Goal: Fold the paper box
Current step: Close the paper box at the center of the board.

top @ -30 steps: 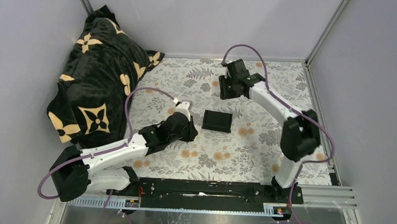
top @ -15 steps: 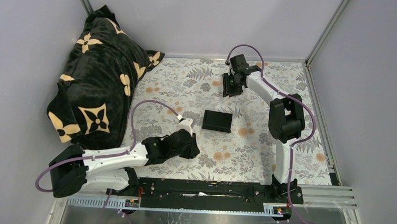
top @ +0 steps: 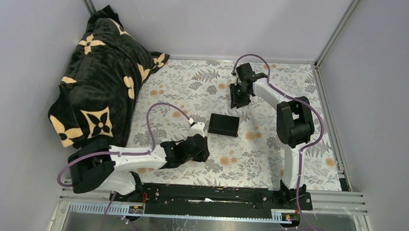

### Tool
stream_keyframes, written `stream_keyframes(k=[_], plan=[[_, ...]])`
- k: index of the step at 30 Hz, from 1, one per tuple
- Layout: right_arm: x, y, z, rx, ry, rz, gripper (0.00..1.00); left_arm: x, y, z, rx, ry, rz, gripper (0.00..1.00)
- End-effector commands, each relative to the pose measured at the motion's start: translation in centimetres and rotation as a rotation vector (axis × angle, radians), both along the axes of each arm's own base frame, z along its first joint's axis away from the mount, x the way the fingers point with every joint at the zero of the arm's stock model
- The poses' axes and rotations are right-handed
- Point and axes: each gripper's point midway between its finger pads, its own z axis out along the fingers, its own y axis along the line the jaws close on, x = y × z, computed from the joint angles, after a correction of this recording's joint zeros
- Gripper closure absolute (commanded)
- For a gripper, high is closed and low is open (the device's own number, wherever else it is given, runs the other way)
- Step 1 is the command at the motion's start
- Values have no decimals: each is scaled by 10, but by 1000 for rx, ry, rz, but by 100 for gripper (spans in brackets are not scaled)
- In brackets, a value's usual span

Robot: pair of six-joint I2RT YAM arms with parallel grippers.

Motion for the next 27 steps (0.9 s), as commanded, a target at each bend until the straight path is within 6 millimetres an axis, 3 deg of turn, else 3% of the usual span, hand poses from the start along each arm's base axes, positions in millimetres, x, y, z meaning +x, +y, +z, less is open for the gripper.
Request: stream_keyframes(k=[1, 6, 15, 22, 27], plan=[[13, 8, 30, 23, -107, 24, 60, 23, -28, 23, -82, -89, 22, 68], [5, 17, 15, 24, -88, 92, 62, 26, -21, 15, -43, -87, 49, 68], [-48, 33, -14, -29, -33, 182, 63, 43, 30, -13, -88, -51, 229, 64], [-89, 20, -16, -96, -9, 189, 63, 47, 49, -32, -93, 23, 279, 63], [-118, 5, -11, -120, -3, 167, 64, 42, 49, -35, -128, 44, 284, 63]])
